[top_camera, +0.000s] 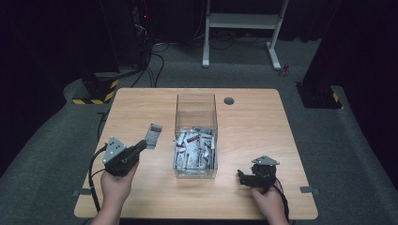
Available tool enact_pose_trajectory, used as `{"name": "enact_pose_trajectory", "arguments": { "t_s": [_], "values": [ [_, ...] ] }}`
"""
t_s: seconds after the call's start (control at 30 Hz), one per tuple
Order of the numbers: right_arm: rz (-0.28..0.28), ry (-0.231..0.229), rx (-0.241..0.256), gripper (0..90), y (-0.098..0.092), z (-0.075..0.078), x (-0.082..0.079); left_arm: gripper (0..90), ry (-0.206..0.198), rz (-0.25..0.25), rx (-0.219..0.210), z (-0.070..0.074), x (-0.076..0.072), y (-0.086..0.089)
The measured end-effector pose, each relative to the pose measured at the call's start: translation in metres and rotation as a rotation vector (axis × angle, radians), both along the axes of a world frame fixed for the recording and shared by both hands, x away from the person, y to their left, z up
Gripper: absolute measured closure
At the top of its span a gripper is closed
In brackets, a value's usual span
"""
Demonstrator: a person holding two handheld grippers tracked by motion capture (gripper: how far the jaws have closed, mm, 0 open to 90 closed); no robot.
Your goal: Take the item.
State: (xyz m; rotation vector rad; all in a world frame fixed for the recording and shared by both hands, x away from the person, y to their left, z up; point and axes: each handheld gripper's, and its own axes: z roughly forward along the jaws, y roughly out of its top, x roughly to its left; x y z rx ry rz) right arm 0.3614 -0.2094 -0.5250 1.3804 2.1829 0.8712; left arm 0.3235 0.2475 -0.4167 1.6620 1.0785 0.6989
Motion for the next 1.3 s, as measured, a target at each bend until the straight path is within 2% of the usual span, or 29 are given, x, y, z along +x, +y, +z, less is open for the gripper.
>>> {"name": "enact_pose_trajectory", "arguments": {
  "t_s": [0.37, 0.47, 0.6, 0.93, 1.3],
  "values": [
    [0.000, 0.000, 0.000, 8.2, 0.000, 0.000, 0.000, 90.0, 0.018, 0.055, 0.039, -0.011, 0.018, 0.014],
    [0.000, 0.000, 0.000, 8.2, 0.000, 0.000, 0.000, 90.0, 0.041, 0.068, 0.039, -0.016, 0.025, 0.017],
    [0.000, 0.000, 0.000, 8.1, 0.000, 0.000, 0.000, 90.0, 0.069, 0.080, 0.069, -0.025, 0.034, 0.018],
    [0.000, 0.000, 0.000, 8.2, 0.000, 0.000, 0.000, 90.0, 0.132, 0.119, 0.095, -0.043, 0.054, 0.024],
    [0.000, 0.000, 0.001, 8.2, 0.000, 0.000, 0.000, 90.0, 0.194, 0.158, 0.105, -0.057, 0.064, 0.033]
  ]
}}
